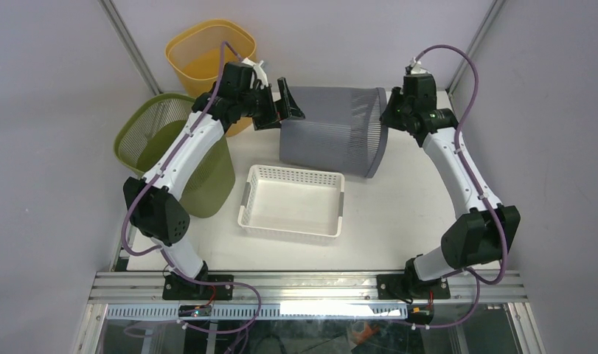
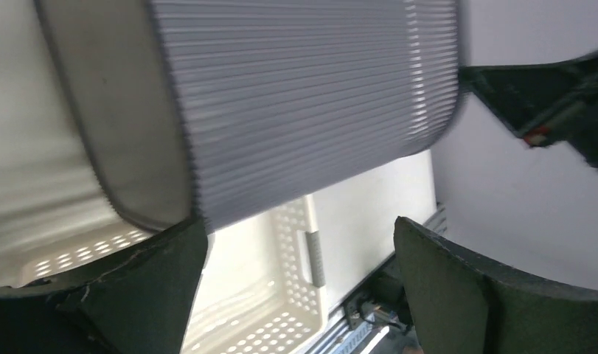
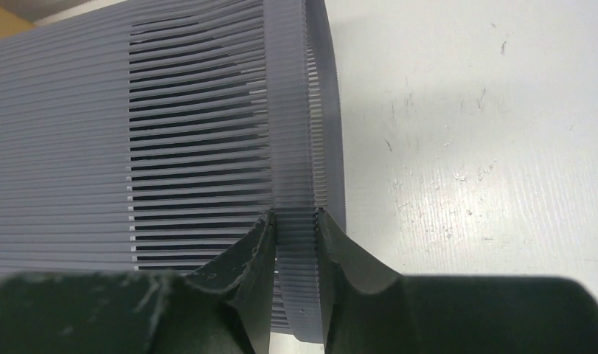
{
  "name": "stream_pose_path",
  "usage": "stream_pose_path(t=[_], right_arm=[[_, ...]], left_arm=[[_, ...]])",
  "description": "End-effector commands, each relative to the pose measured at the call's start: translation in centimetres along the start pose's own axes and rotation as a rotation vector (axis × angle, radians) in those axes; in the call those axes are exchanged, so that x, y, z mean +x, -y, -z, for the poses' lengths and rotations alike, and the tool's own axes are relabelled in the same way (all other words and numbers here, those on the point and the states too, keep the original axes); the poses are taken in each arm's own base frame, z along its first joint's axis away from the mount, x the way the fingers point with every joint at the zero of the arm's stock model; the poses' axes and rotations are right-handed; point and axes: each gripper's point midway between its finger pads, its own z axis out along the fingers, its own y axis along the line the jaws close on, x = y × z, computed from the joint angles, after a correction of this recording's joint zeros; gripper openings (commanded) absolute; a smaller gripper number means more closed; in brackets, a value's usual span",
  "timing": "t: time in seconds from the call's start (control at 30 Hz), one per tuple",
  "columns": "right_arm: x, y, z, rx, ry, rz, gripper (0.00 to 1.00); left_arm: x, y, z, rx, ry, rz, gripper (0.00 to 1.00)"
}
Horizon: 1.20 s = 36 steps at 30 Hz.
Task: Turn the large container upside down
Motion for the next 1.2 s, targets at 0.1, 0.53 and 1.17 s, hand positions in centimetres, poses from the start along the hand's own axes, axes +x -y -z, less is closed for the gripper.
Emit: stream_pose_path(t=[0.1,0.53,1.17], right_arm=[[4.7,-2.4,-0.7,-0.148,-0.155,-0.132,0.21],[7.0,0.3,-1.9,-0.089,-0.185,-0.199,0.21],[5.1,0.8,-0.4,-0.073,-0.141,-0.149,0.24]], left_arm=[[-1.3,13.3,3.6,0.379,0.056,-0.137,0.99],[-5.6,8.4,3.7,0.083,0.219,-0.089,0.99],[-3.1,-4.8,-2.4,-0.116,0.028,0.043,0.99]])
